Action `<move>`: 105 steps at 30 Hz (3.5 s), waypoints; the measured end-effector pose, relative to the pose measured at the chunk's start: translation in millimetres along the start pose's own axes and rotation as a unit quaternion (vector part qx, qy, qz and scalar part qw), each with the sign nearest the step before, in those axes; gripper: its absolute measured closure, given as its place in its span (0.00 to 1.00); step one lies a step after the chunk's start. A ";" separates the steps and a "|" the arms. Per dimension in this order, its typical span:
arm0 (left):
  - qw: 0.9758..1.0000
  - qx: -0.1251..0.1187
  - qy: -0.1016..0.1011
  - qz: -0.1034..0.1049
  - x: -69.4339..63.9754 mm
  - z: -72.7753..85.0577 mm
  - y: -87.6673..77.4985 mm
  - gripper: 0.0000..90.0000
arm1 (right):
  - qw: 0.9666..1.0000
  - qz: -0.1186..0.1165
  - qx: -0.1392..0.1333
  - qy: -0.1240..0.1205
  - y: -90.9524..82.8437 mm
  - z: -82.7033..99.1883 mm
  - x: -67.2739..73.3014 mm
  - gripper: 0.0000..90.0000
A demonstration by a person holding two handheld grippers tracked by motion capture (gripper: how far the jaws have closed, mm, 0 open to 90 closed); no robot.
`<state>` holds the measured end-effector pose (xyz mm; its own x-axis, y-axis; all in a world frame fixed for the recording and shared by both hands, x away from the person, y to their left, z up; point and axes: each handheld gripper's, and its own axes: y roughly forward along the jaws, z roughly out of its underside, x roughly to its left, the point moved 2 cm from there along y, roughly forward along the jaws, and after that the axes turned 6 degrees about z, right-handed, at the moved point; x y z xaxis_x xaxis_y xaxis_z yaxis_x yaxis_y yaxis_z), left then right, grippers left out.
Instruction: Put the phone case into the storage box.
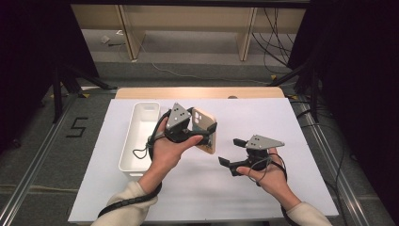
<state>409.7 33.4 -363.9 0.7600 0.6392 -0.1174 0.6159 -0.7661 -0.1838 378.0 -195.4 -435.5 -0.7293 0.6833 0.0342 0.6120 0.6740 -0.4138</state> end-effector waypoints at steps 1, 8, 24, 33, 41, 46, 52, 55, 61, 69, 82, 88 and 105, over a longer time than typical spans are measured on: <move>1.000 0.000 0.001 0.000 0.7 -0.3 -0.8 0.12 | 1.000 0.001 -0.001 0.000 -0.8 0.2 -0.4 0.12; 1.000 -0.004 -0.002 -0.007 4.5 -1.6 -5.3 0.12 | 1.000 0.009 -0.004 0.005 -6.3 2.6 -4.9 0.12; 1.000 -0.010 -0.001 -0.019 13.4 -7.9 -13.8 0.12 | 1.000 0.016 -0.013 0.007 -17.5 6.4 -13.4 0.12; 1.000 -0.010 -0.002 -0.027 18.1 -9.1 -17.9 0.12 | 1.000 0.022 -0.018 0.008 -29.4 11.2 -23.5 0.12; 0.999 -0.011 -0.001 -0.034 21.2 -11.8 -22.4 0.12 | 0.999 0.029 -0.016 0.013 -37.8 16.9 -29.8 0.12; 0.999 -0.012 0.000 -0.039 25.0 -12.7 -25.7 0.12 | 0.999 0.034 -0.017 0.014 -42.0 19.3 -33.7 0.12; 0.999 -0.014 -0.002 -0.045 27.5 -14.0 -28.1 0.12 | 0.999 0.041 -0.016 0.016 -45.6 21.8 -36.8 0.12; 0.999 -0.015 0.000 -0.047 29.2 -15.6 -29.9 0.12 | 0.999 0.046 -0.020 0.015 -46.7 22.0 -37.8 0.12; 0.998 -0.017 0.000 -0.054 32.8 -17.3 -34.1 0.12 | 0.998 0.052 -0.020 0.013 -47.2 23.7 -39.3 0.12; 0.998 -0.014 0.000 -0.060 37.6 -16.8 -37.7 0.12 | 0.998 0.055 -0.022 0.013 -48.0 24.0 -40.4 0.11; 0.997 -0.018 -0.002 -0.074 45.2 -18.7 -45.1 0.12 | 0.998 0.055 -0.020 0.016 -47.7 25.2 -41.7 0.11; 0.997 -0.018 -0.002 -0.078 47.7 -19.6 -46.6 0.12 | 0.998 0.056 -0.019 0.018 -46.7 25.9 -41.6 0.11; 0.996 -0.023 -0.005 -0.091 54.3 -24.2 -50.7 0.12 | 0.998 0.056 -0.019 0.019 -47.0 25.7 -41.8 0.11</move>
<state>424.7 105.3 -337.3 0.6338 0.7675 -0.0957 0.7515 -0.6404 -0.1585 371.8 -262.8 -440.9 -0.6447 0.7641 0.0244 0.7003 0.6031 -0.3819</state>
